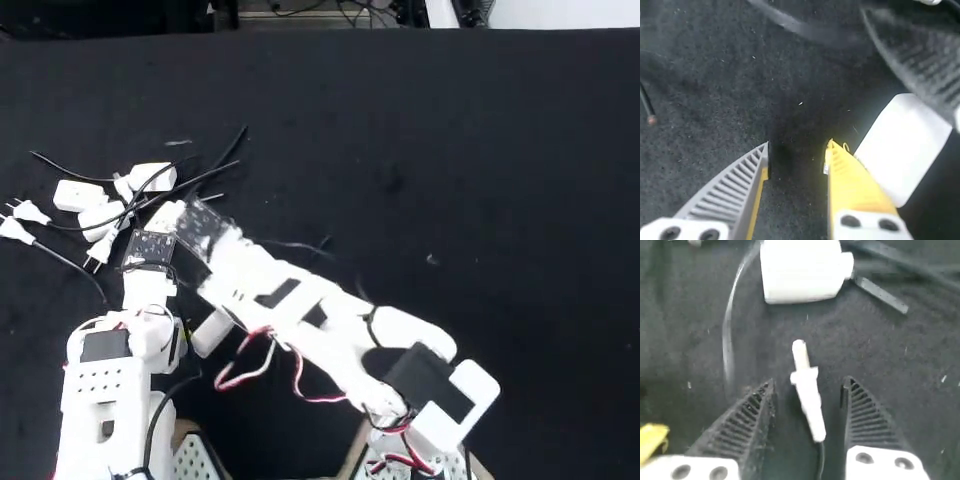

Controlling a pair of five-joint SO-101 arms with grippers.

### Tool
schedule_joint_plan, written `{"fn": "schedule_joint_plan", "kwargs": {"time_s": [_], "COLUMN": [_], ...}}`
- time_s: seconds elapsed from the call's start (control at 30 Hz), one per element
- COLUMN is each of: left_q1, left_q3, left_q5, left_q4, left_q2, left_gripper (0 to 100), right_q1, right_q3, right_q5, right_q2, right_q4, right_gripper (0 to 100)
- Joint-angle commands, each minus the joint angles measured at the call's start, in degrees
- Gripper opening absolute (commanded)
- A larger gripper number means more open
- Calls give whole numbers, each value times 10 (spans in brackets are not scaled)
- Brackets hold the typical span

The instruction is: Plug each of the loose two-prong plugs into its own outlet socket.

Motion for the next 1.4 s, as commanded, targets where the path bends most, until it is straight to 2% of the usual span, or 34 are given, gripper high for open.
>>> {"fn": "schedule_joint_plan", "kwargs": {"time_s": [0.0,0.1,0.23,0.43,0.63,0.77,1.03,1.17,1.37], "left_q1": [-7,-7,-27,-47,-43,-42,-42,-42,-42], "left_q3": [-8,-9,-11,-11,-11,-9,-7,-7,-7], "left_q5": [7,7,7,7,6,6,6,6,6], "left_q4": [-4,-4,-4,-4,-4,-5,-7,-7,-7], "left_q2": [-6,-6,-6,-6,-6,-6,-6,-6,-6], "left_gripper": [188,188,188,188,188,188,188,188,188], "right_q1": [10,24,27,59,105,162,352,432,513], "right_q3": [-88,-141,-200,-226,-225,-228,-198,-124,-33], "right_q5": [25,38,38,39,39,38,34,33,33], "right_q2": [17,51,96,80,-33,-102,-225,-237,-239], "right_q4": [76,146,229,324,485,541,538,450,302], "right_gripper": [204,183,11,12,11,11,11,11,11]}}
